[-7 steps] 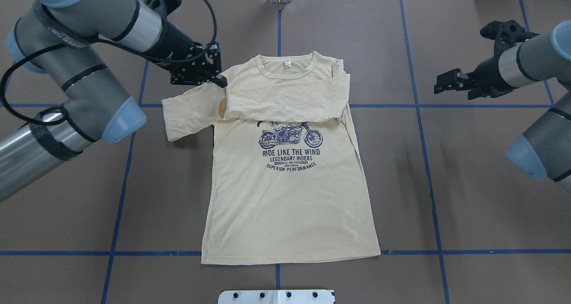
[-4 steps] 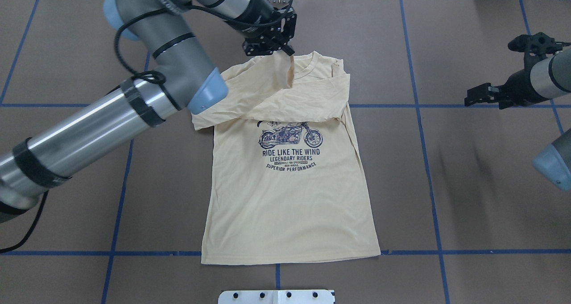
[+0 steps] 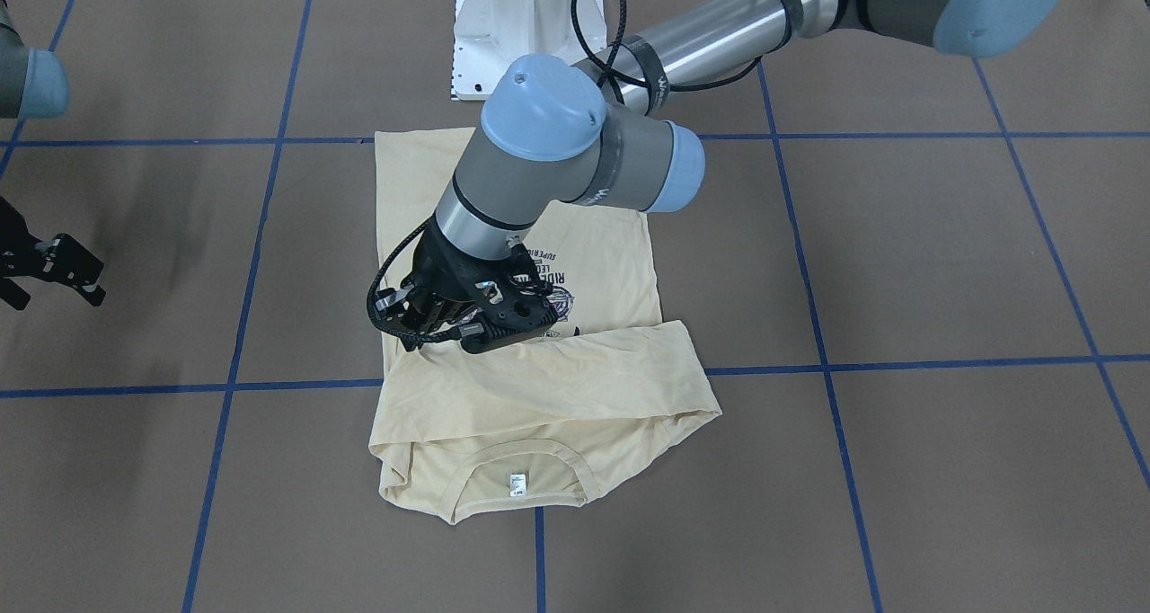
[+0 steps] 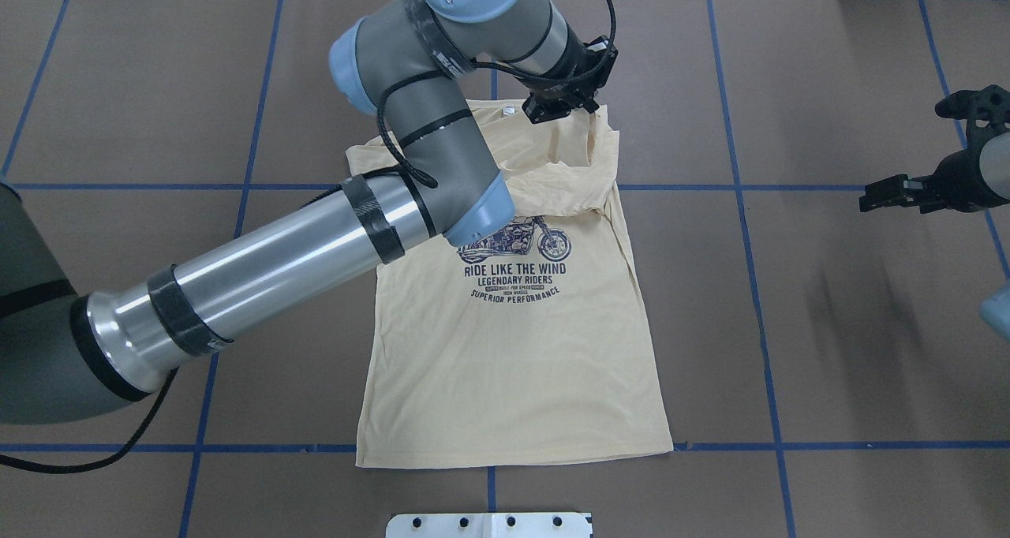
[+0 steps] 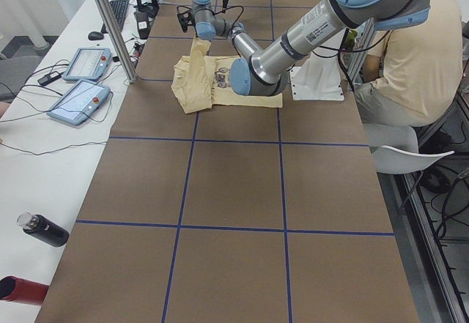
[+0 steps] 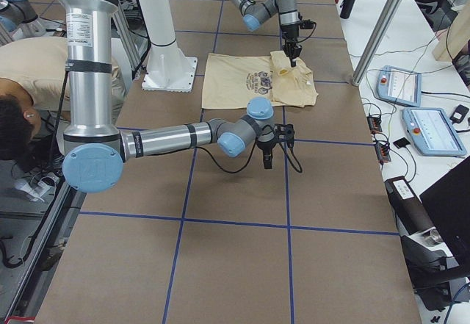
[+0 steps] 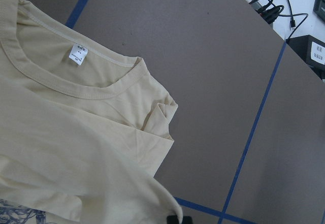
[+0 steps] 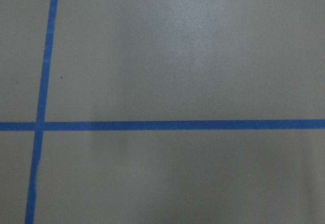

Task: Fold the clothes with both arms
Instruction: 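Release the sleeve near the far shoulder and draw the left gripper back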

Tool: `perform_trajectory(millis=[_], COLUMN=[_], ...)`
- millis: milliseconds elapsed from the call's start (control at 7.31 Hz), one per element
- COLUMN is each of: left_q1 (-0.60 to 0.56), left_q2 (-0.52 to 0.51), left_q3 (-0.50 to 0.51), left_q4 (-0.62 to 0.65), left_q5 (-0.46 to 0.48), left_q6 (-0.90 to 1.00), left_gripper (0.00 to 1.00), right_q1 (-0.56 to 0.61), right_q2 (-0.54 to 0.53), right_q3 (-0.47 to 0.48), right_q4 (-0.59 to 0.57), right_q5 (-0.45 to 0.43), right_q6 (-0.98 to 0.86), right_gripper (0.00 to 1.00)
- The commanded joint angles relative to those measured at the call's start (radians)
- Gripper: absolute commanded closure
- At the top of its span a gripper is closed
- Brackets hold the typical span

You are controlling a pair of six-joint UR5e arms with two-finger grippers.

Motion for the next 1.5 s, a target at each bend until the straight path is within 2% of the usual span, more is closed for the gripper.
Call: perform_trajectory(millis=[0, 137, 274, 547, 684, 821, 957, 1094, 1231, 1368], left_q1=[0.060, 0.087, 0.095, 0.095, 0.092, 0.091, 0.089, 0.089, 0.086, 0.080], left_q2=[-0.040, -0.043, -0.071, -0.074, -0.072, -0.072, -0.040, 0.049, 0.132, 0.197], left_q3=[0.087, 0.130, 0.176, 0.181, 0.172, 0.161, 0.093, -0.034, -0.140, -0.229], left_q4=[-0.064, -0.134, -0.169, -0.171, -0.167, -0.167, -0.156, -0.144, -0.129, -0.107], left_q5=[0.108, 0.190, 0.259, 0.273, 0.272, 0.261, 0.194, 0.141, 0.125, 0.111], left_q6=[-0.057, -0.061, -0.084, -0.148, -0.179, -0.172, -0.146, -0.141, -0.135, -0.059], left_gripper=[1.00, 1.00, 0.95, 0.34, 0.03, 0.01, 0.01, 0.01, 0.01, 0.01], right_q1=[0.001, -0.001, -0.001, -0.002, -0.008, -0.047, -0.118, -0.222, -0.352, -0.425], right_q2=[-0.028, -0.028, -0.028, -0.017, -0.013, -0.010, -0.007, 0.018, 0.019, 0.021], right_q3=[-0.015, -0.042, -0.096, -0.200, -0.186, -0.158, -0.147, -0.094, -0.016, 0.065], right_q4=[0.047, 0.068, 0.147, 0.273, 0.285, 0.327, 0.403, 0.410, 0.401, 0.343], right_q5=[0.002, 0.002, 0.002, 0.002, 0.001, 0.001, -0.011, -0.095, -0.239, -0.296], right_q6=[0.002, 0.003, 0.006, 0.021, 0.116, 0.243, 0.370, 0.560, 0.688, 0.818], right_gripper=[0.01, 0.01, 0.01, 0.01, 0.00, 0.00, 0.00, 0.00, 0.00, 0.00])
